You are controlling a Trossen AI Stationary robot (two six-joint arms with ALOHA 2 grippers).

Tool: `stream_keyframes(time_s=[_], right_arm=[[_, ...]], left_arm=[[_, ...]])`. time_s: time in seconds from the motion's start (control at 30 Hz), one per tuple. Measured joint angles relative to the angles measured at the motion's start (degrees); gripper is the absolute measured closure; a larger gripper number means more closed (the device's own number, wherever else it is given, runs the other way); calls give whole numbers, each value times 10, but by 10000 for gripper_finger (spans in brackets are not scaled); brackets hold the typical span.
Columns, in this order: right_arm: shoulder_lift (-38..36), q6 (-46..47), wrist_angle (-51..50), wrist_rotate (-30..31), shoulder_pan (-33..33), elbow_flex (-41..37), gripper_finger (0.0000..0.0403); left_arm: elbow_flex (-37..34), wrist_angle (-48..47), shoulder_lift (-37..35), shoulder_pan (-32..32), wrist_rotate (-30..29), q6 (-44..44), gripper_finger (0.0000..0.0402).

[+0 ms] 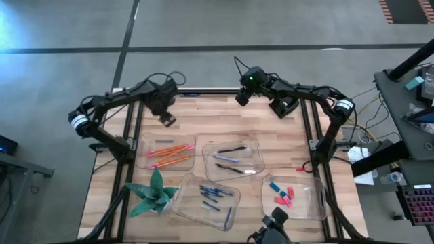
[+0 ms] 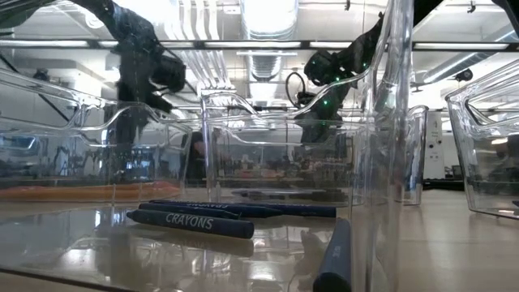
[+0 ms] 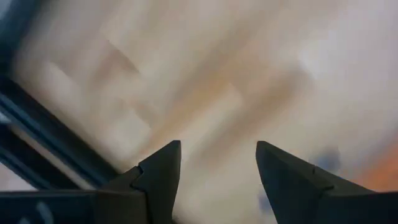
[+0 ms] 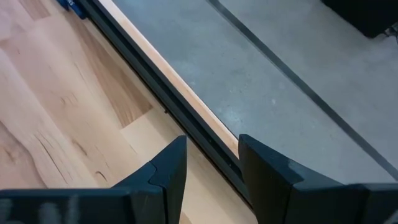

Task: Sort crayons/erasers/pens/pencils in bins
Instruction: Put the blue crayon into the bottom left transparent bin

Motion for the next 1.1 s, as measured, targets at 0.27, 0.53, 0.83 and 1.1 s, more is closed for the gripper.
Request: stream_keyframes(time_s=[0.27, 0.53, 0.83, 1.1], right_arm=[[0, -4, 4, 0, 0, -4, 266], [0, -8, 5, 0, 0, -14, 266], [0, -8, 31, 0, 0, -28, 266], [0, -7, 30, 0, 0, -29, 266]], left_arm=[[-19, -87, -11, -3, 171, 32, 206], [-21, -119, -9, -34, 263, 37, 206], [-21, -55, -8, -45, 111, 53, 206], [-29, -59, -9, -54, 116, 76, 206]])
